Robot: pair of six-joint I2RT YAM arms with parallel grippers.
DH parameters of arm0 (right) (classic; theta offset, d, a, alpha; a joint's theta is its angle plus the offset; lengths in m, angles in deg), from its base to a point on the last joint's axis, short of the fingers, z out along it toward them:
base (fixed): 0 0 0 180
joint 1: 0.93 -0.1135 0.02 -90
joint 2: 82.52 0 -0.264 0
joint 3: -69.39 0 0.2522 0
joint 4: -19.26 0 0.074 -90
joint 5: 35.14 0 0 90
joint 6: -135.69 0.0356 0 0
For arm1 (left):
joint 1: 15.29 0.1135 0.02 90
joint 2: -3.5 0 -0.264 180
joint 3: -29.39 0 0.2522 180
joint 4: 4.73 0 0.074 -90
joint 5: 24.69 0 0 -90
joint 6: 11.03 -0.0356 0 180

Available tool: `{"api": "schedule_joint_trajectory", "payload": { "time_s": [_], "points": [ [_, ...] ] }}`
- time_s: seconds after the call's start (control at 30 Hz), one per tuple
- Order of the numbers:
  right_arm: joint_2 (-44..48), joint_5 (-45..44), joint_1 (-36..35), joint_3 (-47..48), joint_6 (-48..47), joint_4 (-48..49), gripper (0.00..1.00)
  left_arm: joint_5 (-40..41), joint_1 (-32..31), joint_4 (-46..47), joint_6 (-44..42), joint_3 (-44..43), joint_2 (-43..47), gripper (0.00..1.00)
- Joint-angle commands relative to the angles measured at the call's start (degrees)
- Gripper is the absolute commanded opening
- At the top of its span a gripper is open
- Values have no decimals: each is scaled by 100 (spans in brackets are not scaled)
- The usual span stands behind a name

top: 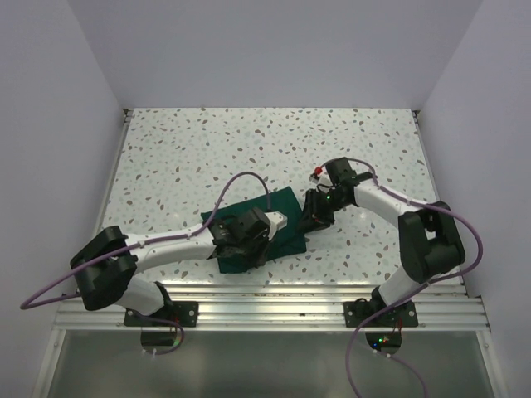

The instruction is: Prepare the surgical pack

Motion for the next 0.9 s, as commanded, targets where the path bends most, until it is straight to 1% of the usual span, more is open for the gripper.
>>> {"api": "schedule_joint_trajectory", "payload": {
  "time_s": [0.0,0.03,0.07,0.17,0.2,0.27,0.47,0.6,0.63,0.7,0.73,0.77,0.87],
  "points": [
    [-182,390,23,157,-114,49,30,82,74,-74,138,183,120,14],
    [-208,504,23,113,-114,75,25,73,74,-57,138,175,94,14],
    [-182,523,23,69,-140,75,16,64,74,-57,138,183,76,14],
    [-24,436,23,-177,-420,-196,0,55,92,-22,191,174,15,14],
    [-24,435,23,-230,-517,-285,0,29,109,-4,208,201,15,14],
    [38,163,23,-353,-632,-469,0,-41,136,40,270,306,32,14],
    [73,-311,58,-836,-615,-426,0,-164,241,102,393,578,120,13],
    [187,-277,67,-776,-588,-452,0,-182,259,58,411,561,120,12],
    [213,-312,58,-723,-597,-505,5,-191,259,40,419,544,138,11],
    [310,-426,58,-530,-702,-803,13,-191,259,-39,402,473,303,12],
    [354,-452,67,-451,-764,-961,24,-191,259,-65,384,447,400,17],
    [424,-461,58,-372,-799,-1241,27,-234,259,-109,367,403,497,20],
    [863,-444,58,-117,-817,-1663,39,-252,259,-372,296,167,928,24]
  ]
}}
